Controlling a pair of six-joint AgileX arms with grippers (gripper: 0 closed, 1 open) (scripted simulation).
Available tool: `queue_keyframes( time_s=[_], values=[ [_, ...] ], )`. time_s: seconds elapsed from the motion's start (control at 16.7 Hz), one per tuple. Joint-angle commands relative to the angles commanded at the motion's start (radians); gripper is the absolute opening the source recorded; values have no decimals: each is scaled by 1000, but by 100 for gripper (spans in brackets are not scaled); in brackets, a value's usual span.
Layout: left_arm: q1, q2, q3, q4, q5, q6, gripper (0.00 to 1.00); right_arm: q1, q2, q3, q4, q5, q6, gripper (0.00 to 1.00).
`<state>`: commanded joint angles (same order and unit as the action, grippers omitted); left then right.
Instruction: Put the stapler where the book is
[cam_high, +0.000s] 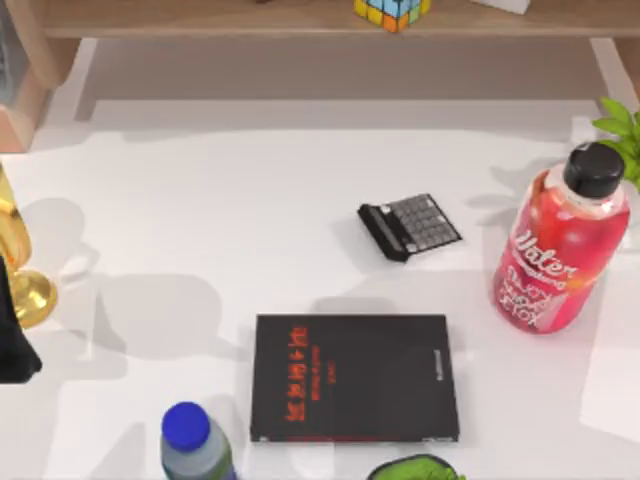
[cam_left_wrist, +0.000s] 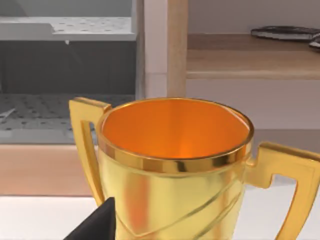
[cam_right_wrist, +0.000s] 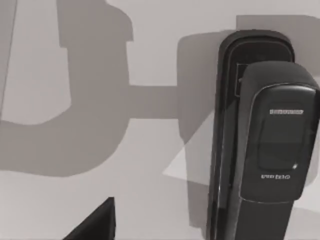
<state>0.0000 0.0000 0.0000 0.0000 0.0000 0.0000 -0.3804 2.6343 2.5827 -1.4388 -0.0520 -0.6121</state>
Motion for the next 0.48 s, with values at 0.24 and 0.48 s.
queue_keyframes(
  time_s=[0.24, 0.48],
  values=[
    [0, 0, 0, 0, 0, 0, 100, 0, -14, -93, 76, 0, -1, 100],
    [0, 0, 0, 0, 0, 0, 100, 4, 2, -140, 147, 1, 4, 100]
  ],
)
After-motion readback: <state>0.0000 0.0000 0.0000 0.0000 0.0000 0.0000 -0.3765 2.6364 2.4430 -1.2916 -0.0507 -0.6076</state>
